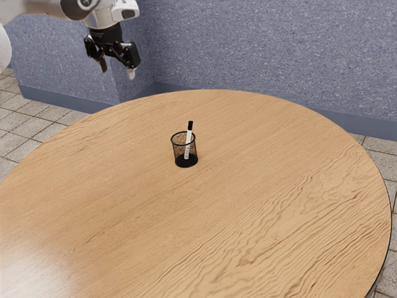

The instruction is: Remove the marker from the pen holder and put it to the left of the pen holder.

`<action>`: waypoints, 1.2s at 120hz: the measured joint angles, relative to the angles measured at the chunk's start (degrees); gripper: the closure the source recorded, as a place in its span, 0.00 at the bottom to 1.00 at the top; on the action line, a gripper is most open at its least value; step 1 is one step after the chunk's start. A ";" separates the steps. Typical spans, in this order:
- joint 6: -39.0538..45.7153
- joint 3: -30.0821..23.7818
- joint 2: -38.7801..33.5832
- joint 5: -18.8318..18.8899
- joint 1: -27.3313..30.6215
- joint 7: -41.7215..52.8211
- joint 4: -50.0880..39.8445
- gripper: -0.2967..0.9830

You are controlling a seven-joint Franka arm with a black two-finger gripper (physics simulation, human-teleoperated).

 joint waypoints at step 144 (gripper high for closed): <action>36.74 -5.93 36.70 -6.69 3.07 6.49 12.33 0.25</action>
